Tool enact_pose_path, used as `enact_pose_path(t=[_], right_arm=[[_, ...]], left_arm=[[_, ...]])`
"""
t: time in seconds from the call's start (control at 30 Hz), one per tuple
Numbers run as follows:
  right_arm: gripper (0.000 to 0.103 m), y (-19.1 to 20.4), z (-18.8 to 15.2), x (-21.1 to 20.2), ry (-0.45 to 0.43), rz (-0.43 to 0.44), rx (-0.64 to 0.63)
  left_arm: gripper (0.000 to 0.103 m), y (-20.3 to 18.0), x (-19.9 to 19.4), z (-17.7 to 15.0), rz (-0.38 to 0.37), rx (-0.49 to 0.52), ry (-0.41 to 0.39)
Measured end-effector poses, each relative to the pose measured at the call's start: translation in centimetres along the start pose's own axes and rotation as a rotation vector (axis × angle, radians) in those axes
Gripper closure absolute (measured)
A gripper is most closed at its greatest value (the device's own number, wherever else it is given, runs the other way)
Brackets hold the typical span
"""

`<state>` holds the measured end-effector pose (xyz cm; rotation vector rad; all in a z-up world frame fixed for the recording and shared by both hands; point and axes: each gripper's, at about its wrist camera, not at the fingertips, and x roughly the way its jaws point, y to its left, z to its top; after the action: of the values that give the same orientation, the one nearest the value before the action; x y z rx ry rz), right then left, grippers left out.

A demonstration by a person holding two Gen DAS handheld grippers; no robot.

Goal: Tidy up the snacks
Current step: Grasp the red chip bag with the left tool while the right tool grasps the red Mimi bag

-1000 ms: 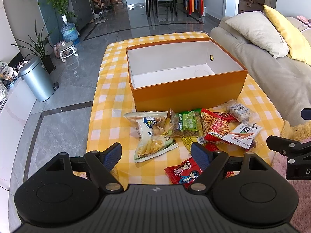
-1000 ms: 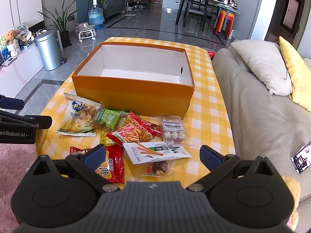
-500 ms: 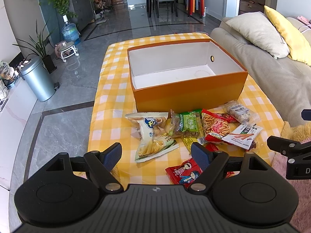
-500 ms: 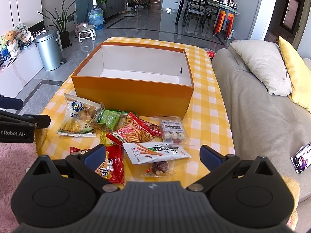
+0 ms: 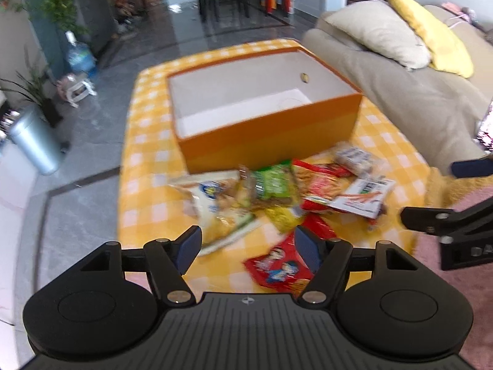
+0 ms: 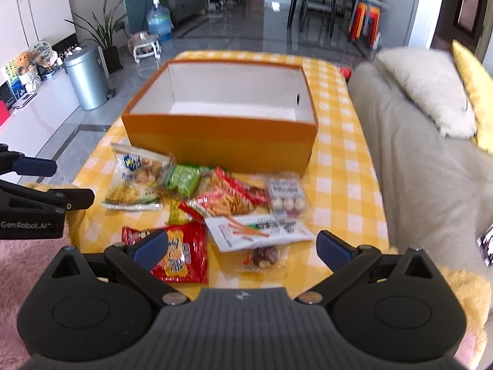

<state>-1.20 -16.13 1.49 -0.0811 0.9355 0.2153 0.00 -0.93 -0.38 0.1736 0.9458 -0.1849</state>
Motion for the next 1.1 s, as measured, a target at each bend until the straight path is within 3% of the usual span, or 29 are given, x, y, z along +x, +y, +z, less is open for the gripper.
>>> enact_pose_path(t=[0.07, 0.13, 0.23, 0.43, 0.6, 0.93, 1.1], right_arm=[[0.018, -0.6, -0.2, 0.6, 0.024, 0.030, 0.030], [0.022, -1.1, -0.4, 1.2, 0.042, 0.057, 0.052], [0.023, -1.5, -0.6, 2.0, 0.053, 0.071, 0.074], [0.022, -2.3, -0.9, 3.7, 0.086, 0.072, 0.110], [0.022, -3.4, -0.7, 5.2, 0.119, 0.088, 0.193], [0.027, -2.3, 0.9, 7.2, 0.106, 0.124, 0.139], [0.028, -2.2, 1.4, 8.2, 0.103, 0.142, 0.143]], left_arm=[[0.024, -0.3, 0.5, 0.0, -0.064, 0.016, 0.014], [0.024, -0.9, 1.1, 0.0, -0.106, 0.070, 0.035], [0.023, -2.3, 2.1, 0.0, -0.122, 0.199, 0.057], [0.018, -3.8, 4.9, -0.5, -0.154, 0.328, 0.142], [0.018, -4.4, 7.4, -0.9, -0.206, 0.391, 0.191], [0.017, -5.8, 11.4, -1.4, -0.269, 0.554, 0.264], [0.009, -6.6, 12.5, -1.9, -0.274, 0.591, 0.260]])
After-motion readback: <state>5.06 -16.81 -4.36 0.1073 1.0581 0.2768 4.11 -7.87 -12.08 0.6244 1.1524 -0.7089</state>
